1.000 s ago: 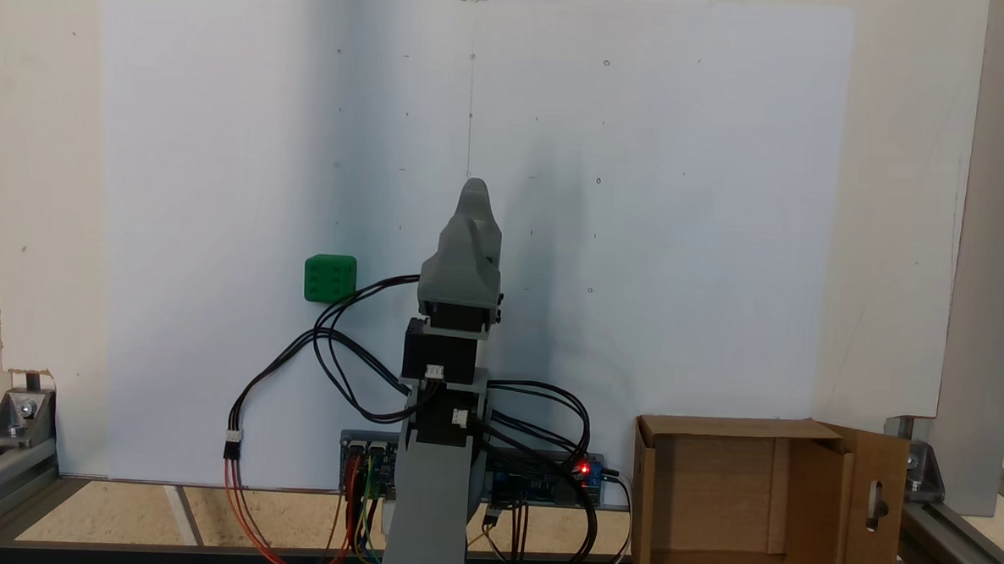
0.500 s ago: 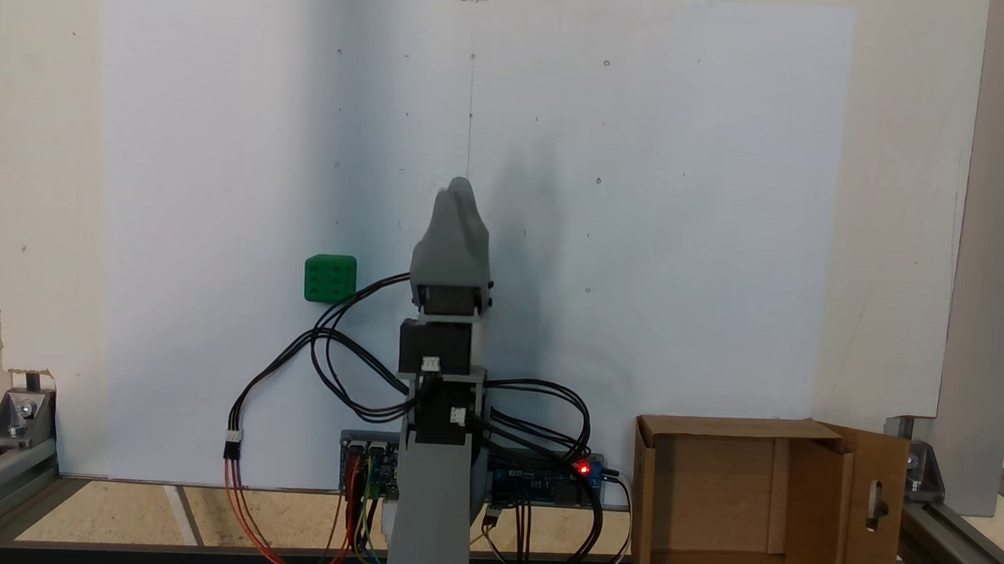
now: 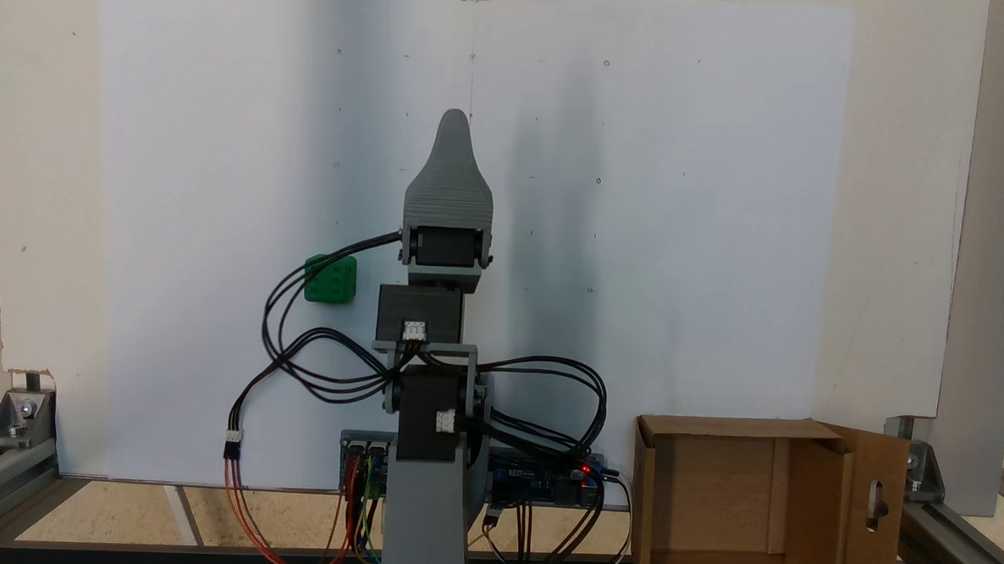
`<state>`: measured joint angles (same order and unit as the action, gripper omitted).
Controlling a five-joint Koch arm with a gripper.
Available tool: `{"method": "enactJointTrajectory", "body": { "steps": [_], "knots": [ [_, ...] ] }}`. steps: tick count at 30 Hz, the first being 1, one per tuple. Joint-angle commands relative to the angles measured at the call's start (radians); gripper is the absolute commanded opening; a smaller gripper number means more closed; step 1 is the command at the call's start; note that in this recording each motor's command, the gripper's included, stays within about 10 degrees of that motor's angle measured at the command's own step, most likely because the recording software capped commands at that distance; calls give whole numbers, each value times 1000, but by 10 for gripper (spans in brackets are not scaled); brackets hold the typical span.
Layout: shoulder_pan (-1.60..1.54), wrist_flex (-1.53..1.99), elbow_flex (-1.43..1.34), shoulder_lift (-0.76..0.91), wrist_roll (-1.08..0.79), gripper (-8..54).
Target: Grasp a green dice and put it in the bin.
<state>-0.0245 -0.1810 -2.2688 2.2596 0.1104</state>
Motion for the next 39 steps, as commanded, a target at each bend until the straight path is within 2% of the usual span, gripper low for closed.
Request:
{"method": "enactJointTrajectory", "body": {
  "steps": [1,4,6,8,14,22,33,39],
  "knots": [
    [-9,158,86,104,106,419],
    [-17,356,202,34,183,421],
    [-66,524,313,-58,275,454],
    [-132,652,405,-87,325,458],
    [-408,1018,449,-124,530,459],
    [-710,1489,621,-331,726,460],
    [-787,1483,847,-531,790,460],
    [-788,1430,830,-571,788,460]
  ]
}}
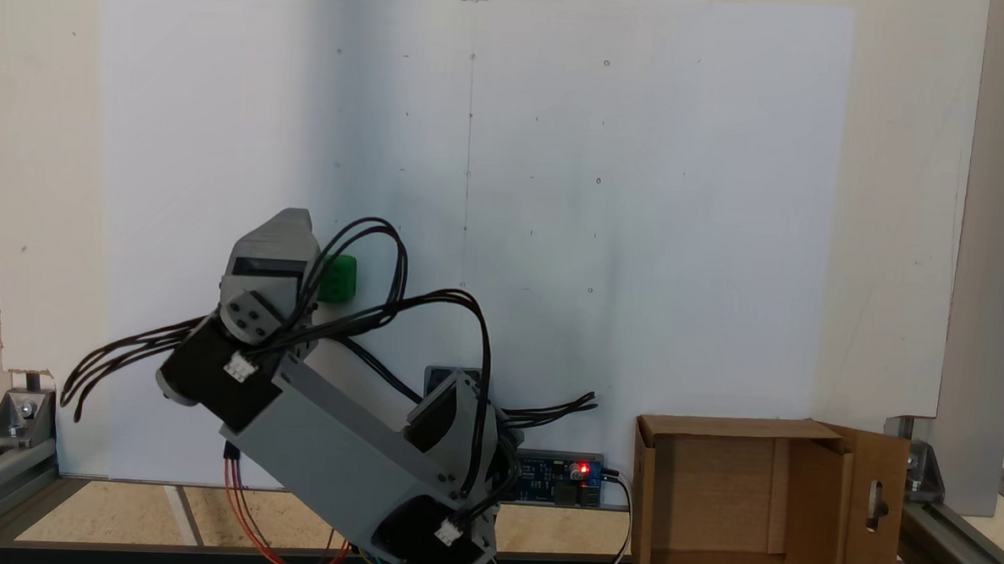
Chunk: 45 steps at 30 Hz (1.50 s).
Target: Grasp a green dice and put it in the bin.
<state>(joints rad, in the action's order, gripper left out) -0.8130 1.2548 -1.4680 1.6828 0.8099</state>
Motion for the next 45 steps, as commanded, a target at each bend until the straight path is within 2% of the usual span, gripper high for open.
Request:
{"method": "enactJointTrajectory", "body": {
  "steps": [1,14,40,45],
  "knots": [
    [0,-28,3,6,89,460],
    [-28,-189,-296,143,89,459],
    [-51,-342,-379,103,95,442],
    [-46,-342,-426,98,207,442]
  ]
}}
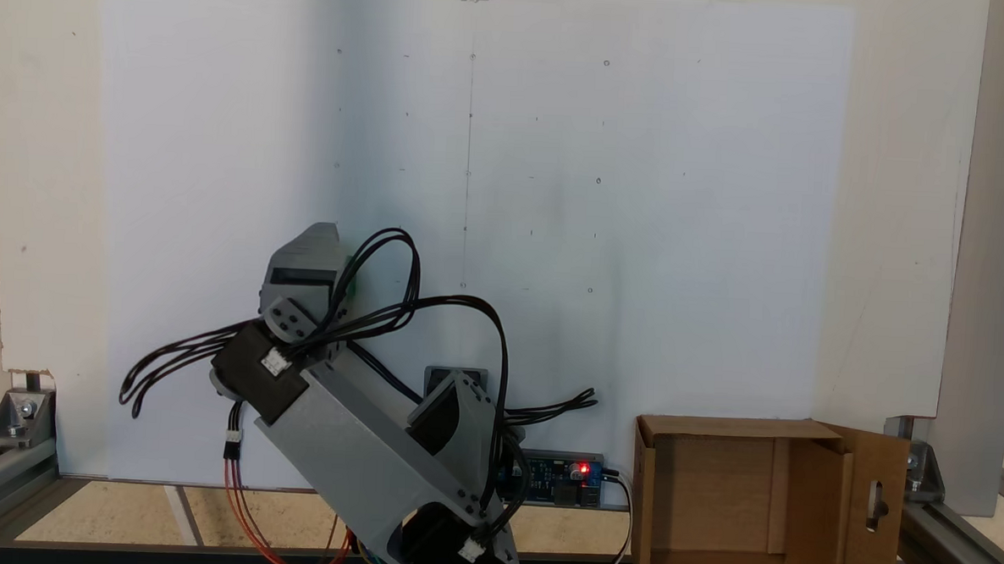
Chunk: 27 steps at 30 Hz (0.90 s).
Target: Grasp a green dice and put it in the bin.
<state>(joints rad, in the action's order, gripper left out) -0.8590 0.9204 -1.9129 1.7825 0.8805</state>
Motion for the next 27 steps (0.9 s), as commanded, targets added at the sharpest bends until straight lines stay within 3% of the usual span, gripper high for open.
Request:
{"method": "enactJointTrajectory", "body": {
  "steps": [1,27],
  "knots": [
    [-3,-8,17,-5,167,438],
    [-69,-37,-60,55,141,413]
  ]
}}
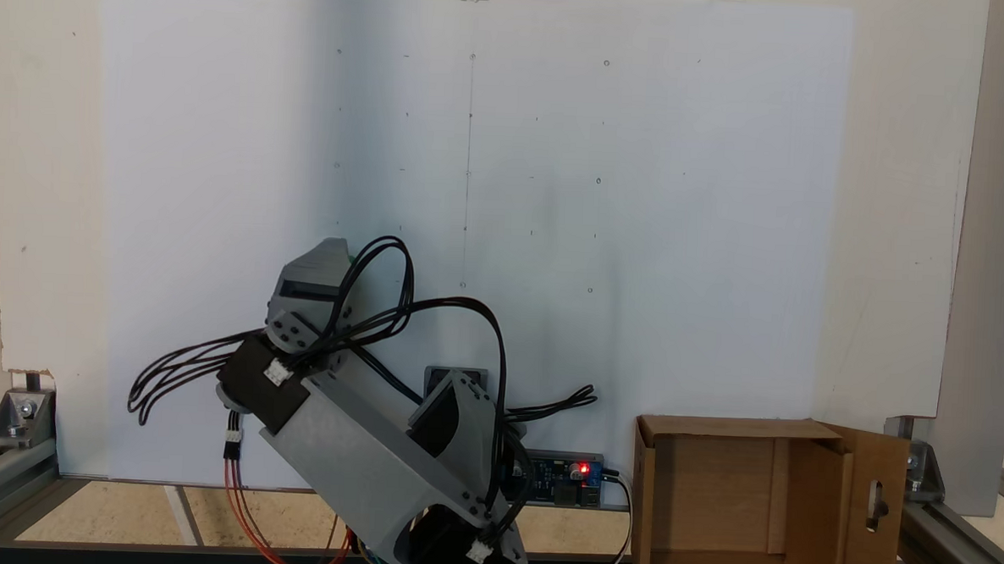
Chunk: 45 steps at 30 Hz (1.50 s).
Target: Grasp a green dice and put it in the bin.
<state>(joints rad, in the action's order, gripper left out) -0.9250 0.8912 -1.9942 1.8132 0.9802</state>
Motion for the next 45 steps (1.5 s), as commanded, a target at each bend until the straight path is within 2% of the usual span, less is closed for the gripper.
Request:
{"method": "enactJointTrajectory", "body": {
  "steps": [1,24,45],
  "knots": [
    [-3,-11,21,25,40,413],
    [-2,-204,-124,130,46,413],
    [-9,-330,-149,-51,49,413]
  ]
}}
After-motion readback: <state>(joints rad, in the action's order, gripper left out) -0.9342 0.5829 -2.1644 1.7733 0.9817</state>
